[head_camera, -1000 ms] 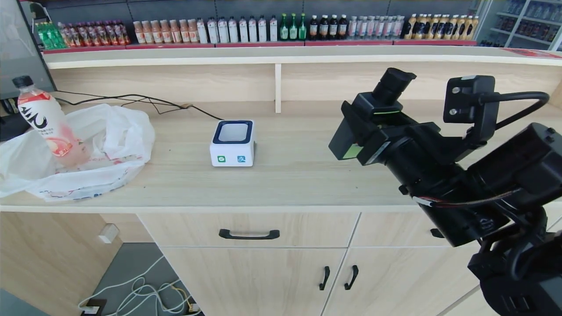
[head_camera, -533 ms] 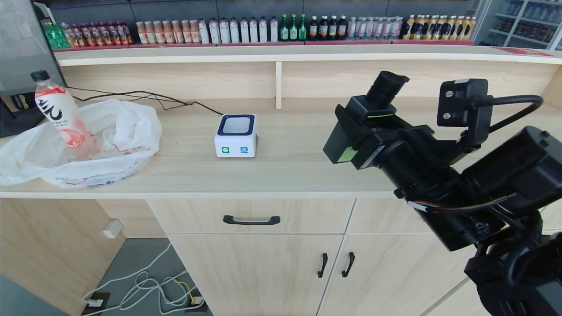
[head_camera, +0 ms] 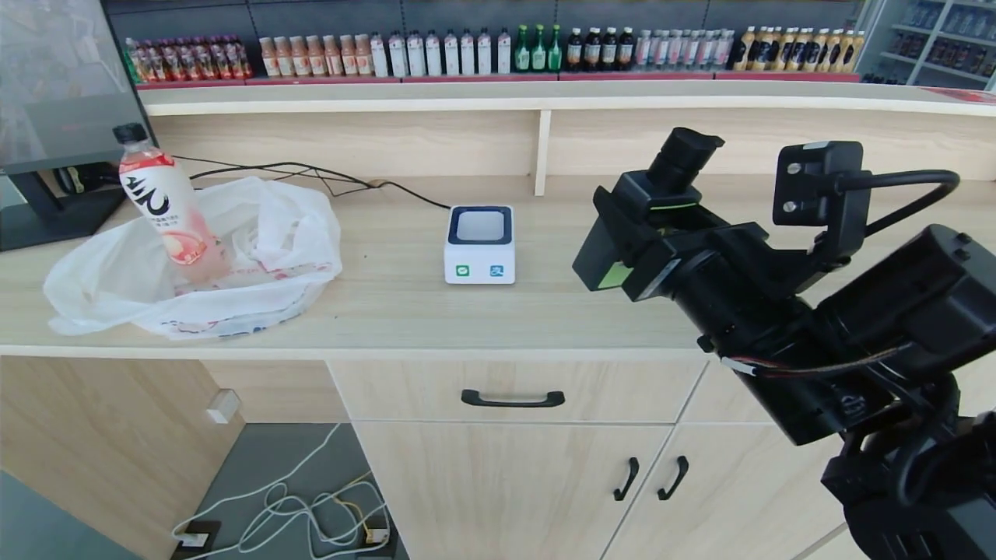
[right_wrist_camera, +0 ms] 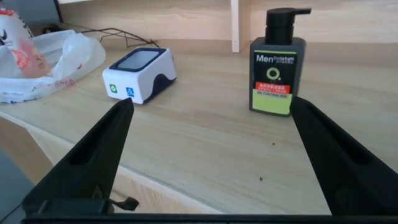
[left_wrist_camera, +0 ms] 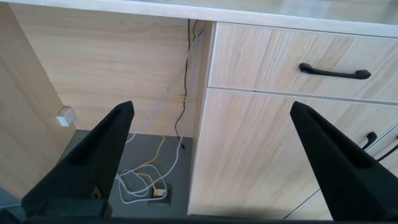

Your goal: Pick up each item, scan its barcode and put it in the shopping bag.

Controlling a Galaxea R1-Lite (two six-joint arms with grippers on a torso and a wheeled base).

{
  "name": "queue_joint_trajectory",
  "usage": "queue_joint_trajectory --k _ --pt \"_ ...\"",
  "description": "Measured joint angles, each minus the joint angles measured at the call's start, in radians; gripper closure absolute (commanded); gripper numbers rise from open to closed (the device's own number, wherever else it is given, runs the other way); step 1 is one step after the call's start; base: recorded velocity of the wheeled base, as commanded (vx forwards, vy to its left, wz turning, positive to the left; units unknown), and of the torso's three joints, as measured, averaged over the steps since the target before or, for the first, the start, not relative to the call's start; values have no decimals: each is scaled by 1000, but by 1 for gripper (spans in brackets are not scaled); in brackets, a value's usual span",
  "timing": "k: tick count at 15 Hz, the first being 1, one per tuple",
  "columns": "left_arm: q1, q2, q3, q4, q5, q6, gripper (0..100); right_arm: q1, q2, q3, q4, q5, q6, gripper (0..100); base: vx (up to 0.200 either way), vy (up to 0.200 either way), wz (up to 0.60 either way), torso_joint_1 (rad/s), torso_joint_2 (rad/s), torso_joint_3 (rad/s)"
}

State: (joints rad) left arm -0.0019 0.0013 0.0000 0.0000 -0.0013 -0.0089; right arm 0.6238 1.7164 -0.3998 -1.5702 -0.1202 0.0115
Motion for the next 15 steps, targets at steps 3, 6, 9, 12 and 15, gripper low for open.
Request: queue_joint_trajectory --k 3,6,9,12,15 --pt "0 0 0 0 0 1 0 -63 59 -147 0 -1 -3 0 0 0 0 0 0 0" --pt "0 0 0 0 0 2 0 -115 121 -287 -2 1 1 0 0 0 0 0 0 0" --pt "1 0 0 0 0 2 0 -180 181 -340 4 62 -1 0 0 0 0 0 0 0" --pt "0 0 0 0 0 2 0 -220 222 -397 55 82 9 0 0 0 0 0 0 0" --pt "0 0 0 0 0 2 0 -260 262 -461 109 108 17 0 0 0 0 0 0 0"
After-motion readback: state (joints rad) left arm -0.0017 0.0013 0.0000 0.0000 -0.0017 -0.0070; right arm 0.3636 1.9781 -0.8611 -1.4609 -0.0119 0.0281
